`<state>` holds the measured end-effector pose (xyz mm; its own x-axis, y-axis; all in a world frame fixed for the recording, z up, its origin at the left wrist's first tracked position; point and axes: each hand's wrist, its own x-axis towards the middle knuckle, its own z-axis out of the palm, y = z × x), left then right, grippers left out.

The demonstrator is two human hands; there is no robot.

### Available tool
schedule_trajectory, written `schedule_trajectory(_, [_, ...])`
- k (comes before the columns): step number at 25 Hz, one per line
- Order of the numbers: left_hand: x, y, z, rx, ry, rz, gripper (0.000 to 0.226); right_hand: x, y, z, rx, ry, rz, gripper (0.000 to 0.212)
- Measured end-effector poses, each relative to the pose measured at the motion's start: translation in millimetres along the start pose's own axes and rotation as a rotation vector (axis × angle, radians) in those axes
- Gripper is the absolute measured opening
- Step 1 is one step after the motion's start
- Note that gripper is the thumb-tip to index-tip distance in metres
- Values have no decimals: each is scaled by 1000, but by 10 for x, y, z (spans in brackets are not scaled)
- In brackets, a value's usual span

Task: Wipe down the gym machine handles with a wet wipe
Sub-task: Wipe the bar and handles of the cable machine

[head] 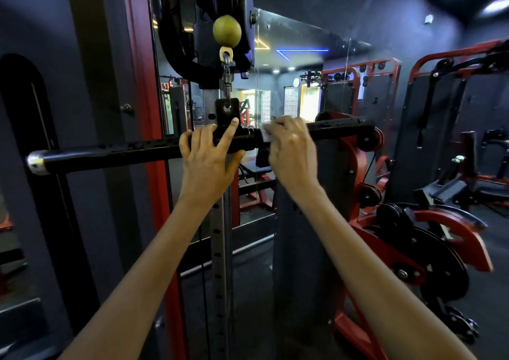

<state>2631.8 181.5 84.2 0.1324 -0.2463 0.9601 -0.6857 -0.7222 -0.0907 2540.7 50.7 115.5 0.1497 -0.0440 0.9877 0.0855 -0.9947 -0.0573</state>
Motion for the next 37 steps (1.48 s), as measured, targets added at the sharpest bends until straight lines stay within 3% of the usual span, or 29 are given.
schedule_trajectory(4, [0,6,-20,-3,-20,3,55,-154,14,-39,-8,-6,-137,24])
schedule_trajectory(8, [3,-23,-29,-7,-42,6,58,-60,261,-191,-103,112,6,32])
schedule_trajectory(11, [9,-34,-29,2,-47,8,60,6,81,-70,-42,45,14,20])
schedule_trajectory(15, [10,-51,-38,15,-37,17,62,-217,-79,-58,1,-65,-171,26])
schedule_trajectory(22, [3,-28,-59,-14,-46,-2,63,-52,246,-121,-20,86,80,21])
schedule_trajectory(28, [1,-44,-63,-36,-47,-2,63,-173,-35,-28,-33,-84,-243,26])
schedule_trajectory(33, [5,-56,-72,-79,-48,0,64,-39,245,-172,-112,57,13,24])
schedule_trajectory(37, [7,123,-104,-43,78,-38,66,-127,102,-125,-128,-61,-167,25])
